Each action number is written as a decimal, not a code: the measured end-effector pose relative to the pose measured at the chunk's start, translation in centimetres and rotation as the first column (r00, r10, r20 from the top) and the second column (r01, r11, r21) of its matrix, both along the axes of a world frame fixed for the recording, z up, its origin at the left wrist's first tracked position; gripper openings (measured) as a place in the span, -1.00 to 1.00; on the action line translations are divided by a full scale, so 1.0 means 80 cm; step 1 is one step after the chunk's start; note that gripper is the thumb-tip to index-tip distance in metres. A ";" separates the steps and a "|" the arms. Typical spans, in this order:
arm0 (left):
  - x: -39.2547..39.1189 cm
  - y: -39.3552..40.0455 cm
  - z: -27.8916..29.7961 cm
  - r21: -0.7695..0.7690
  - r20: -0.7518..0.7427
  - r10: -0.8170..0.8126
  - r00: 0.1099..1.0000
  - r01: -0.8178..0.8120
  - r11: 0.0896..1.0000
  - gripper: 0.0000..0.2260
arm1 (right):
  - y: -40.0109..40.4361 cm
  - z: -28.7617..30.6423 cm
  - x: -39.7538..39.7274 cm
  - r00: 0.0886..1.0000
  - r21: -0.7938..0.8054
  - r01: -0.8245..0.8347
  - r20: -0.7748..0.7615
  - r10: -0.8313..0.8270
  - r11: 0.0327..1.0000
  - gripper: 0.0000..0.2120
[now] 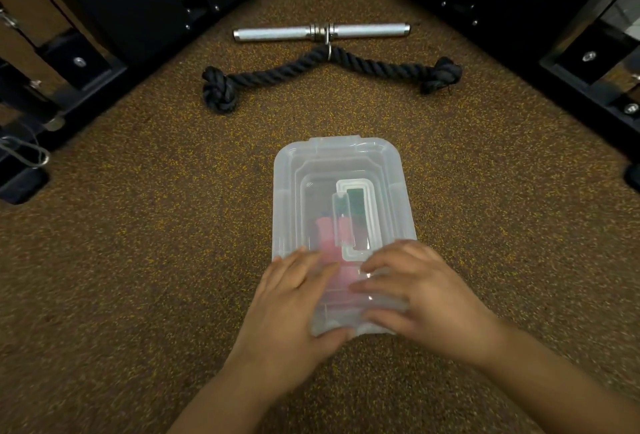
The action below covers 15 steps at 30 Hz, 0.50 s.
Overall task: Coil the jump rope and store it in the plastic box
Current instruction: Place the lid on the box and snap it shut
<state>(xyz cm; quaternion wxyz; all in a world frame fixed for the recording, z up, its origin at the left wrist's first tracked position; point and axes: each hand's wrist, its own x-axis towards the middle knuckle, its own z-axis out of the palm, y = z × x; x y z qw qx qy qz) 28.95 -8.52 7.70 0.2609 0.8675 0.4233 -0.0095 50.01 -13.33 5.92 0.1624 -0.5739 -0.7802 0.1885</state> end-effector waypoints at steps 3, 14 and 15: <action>0.010 0.024 -0.001 0.026 0.122 0.069 0.990 -0.073 0.997 -0.40 | 0.036 -0.001 0.009 0.975 0.031 0.165 -0.157 -0.158 0.986 -0.73; 0.086 0.193 -0.037 0.162 -0.014 0.163 0.987 -0.159 0.974 -0.46 | 0.170 -0.033 0.030 0.941 0.137 0.337 -0.092 -0.327 0.931 -0.69; 0.089 0.205 -0.037 0.169 -0.006 0.204 0.979 -0.200 0.965 -0.46 | 0.178 -0.031 0.031 0.934 0.113 0.354 -0.104 -0.343 0.929 -0.68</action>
